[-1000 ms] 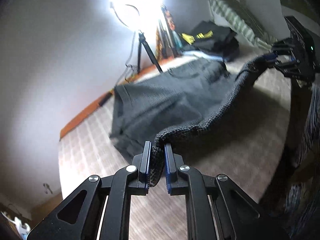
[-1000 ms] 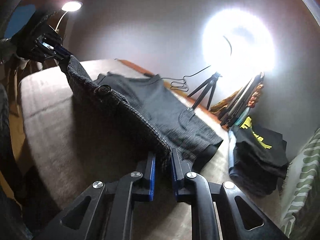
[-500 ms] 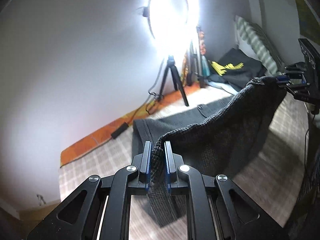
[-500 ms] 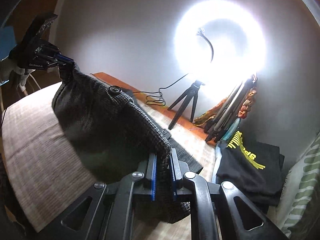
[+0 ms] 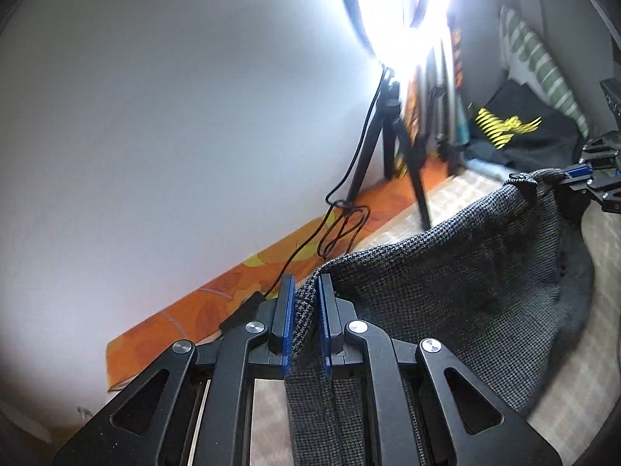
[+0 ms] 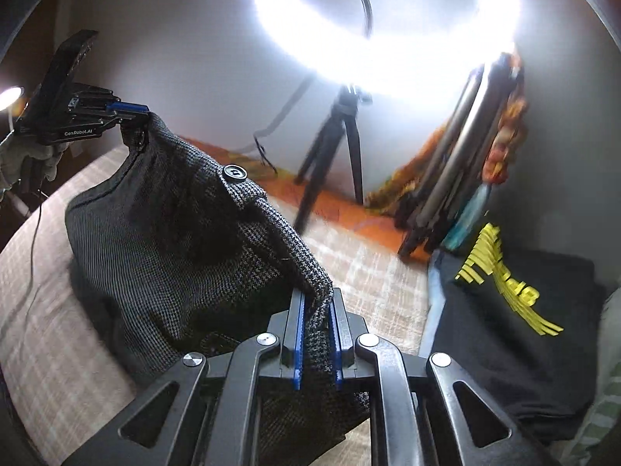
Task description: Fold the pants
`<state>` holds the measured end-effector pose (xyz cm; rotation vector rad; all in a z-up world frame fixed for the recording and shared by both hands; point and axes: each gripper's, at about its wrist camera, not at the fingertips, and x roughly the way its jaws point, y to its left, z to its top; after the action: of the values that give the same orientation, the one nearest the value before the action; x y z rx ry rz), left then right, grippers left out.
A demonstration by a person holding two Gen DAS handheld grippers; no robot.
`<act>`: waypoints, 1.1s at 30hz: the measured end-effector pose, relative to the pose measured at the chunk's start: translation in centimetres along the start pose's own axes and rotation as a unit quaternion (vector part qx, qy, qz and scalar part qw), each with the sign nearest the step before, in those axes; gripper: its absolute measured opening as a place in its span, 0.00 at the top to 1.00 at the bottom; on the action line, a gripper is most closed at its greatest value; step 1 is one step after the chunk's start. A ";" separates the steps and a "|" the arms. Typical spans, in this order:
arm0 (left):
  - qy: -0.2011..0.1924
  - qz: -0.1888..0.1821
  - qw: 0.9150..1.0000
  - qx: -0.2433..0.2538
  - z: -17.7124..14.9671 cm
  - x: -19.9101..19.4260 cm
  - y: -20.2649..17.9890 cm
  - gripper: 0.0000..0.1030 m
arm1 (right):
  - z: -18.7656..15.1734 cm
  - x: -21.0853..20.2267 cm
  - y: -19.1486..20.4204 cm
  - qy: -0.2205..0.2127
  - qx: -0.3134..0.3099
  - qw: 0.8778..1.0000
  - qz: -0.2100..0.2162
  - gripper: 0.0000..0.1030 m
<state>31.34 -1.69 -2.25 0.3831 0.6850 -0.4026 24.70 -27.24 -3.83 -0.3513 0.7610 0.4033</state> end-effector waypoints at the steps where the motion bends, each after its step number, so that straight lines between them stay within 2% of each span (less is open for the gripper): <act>1: 0.008 0.000 1.000 0.001 -0.1 0.9 0.0 0.90 | 0.0 1.0 -0.3 0.010 0.001 1.000 0.001 0.91; 7: 0.054 0.009 0.998 0.006 -1.0 6.2 -0.2 0.90 | 0.2 6.1 -1.2 0.054 -0.005 0.999 0.001 0.91; 11: 0.067 0.009 0.998 -0.003 -1.6 8.0 -0.2 0.90 | 0.0 8.6 -0.8 0.075 -0.022 0.997 -0.013 0.90; 13: 0.070 0.013 0.997 -0.007 -1.8 8.5 0.1 0.86 | -0.1 9.2 -0.9 0.079 -0.022 0.996 -0.022 0.84; 15: 0.072 0.018 0.997 -0.014 -1.7 8.4 0.3 0.81 | 0.1 9.4 -1.2 0.080 -0.012 0.996 -0.033 0.71; 16: 0.073 0.022 0.997 -0.016 -1.4 8.3 0.4 0.75 | 0.2 9.2 -1.4 0.078 -0.003 0.996 -0.039 0.64; 18: 0.073 0.042 0.996 -0.014 -1.3 7.6 0.8 0.67 | 0.3 8.0 -1.9 0.071 0.014 0.996 -0.048 0.59; 20: 0.071 0.056 0.996 -0.017 -1.5 6.2 1.5 0.62 | 0.2 6.3 -2.3 0.056 0.034 0.996 -0.064 0.39; 21: 0.066 0.055 0.996 -0.024 -1.7 5.2 1.9 0.60 | 0.0 4.9 -2.4 0.046 0.050 0.995 -0.071 0.35; 24: 0.050 0.047 0.996 -0.062 -2.8 1.8 3.2 0.53 | -1.0 1.1 -2.3 0.021 0.098 0.994 -0.051 0.32; 27: 0.041 0.013 0.993 -0.113 -5.0 -1.6 4.4 0.49 | -3.0 -2.2 -1.0 0.008 0.138 0.990 -0.031 0.22; 28: 0.038 0.004 0.990 -0.133 -5.9 -2.6 4.4 0.49 | -4.0 -3.2 -0.4 0.006 0.153 0.988 -0.024 0.19; 31: 0.043 -0.027 0.981 -0.186 -8.3 -4.5 4.5 0.48 | -6.5 -4.7 1.1 0.009 0.199 0.980 0.013 0.19; 33: 0.049 -0.032 0.973 -0.225 -10.4 -5.5 4.4 0.48 | -8.2 -5.0 2.2 0.017 0.229 0.973 0.037 0.19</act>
<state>24.08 8.15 -5.05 -0.0507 0.8615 -0.2782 15.60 -30.12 -6.11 0.1041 0.8768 0.2799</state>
